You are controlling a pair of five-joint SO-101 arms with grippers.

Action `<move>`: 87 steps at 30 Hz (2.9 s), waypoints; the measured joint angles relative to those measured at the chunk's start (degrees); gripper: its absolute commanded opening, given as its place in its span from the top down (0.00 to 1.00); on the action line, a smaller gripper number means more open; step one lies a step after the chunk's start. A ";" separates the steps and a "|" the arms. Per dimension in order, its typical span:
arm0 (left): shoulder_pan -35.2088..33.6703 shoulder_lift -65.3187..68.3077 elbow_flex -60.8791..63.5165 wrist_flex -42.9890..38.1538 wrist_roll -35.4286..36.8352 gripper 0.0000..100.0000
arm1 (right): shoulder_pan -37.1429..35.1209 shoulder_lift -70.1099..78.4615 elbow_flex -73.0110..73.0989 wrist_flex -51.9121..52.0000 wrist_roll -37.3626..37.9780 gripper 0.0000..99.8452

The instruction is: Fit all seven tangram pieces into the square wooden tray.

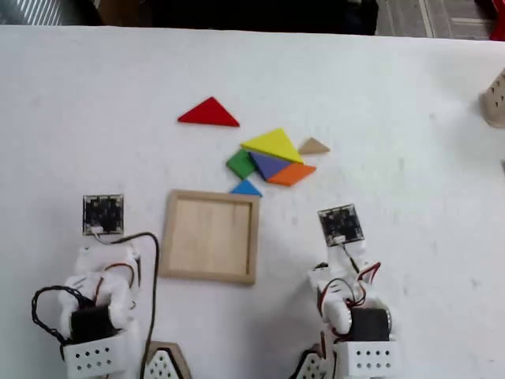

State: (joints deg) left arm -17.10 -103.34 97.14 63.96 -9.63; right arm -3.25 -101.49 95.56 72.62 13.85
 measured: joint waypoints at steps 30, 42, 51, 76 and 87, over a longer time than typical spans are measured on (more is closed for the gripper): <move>1.32 3.16 -14.68 -0.09 -0.09 0.73 | 5.89 -0.09 -0.18 0.00 0.00 0.98; 3.52 46.86 -33.41 -7.38 9.49 0.72 | 5.89 -0.09 -0.18 0.00 0.00 0.98; 7.03 63.91 -33.76 -10.99 13.71 0.72 | 3.43 -0.09 -0.26 -1.05 -0.09 0.98; 7.03 67.25 -26.46 -32.18 13.71 0.72 | 3.43 -0.09 -12.92 -4.22 -2.55 0.98; 1.41 69.19 -28.40 -31.38 14.07 0.72 | -7.82 4.57 -18.20 -0.70 -5.63 0.98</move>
State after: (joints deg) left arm -15.69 -34.15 68.75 32.57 4.44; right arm -11.08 -96.92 77.36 71.91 8.22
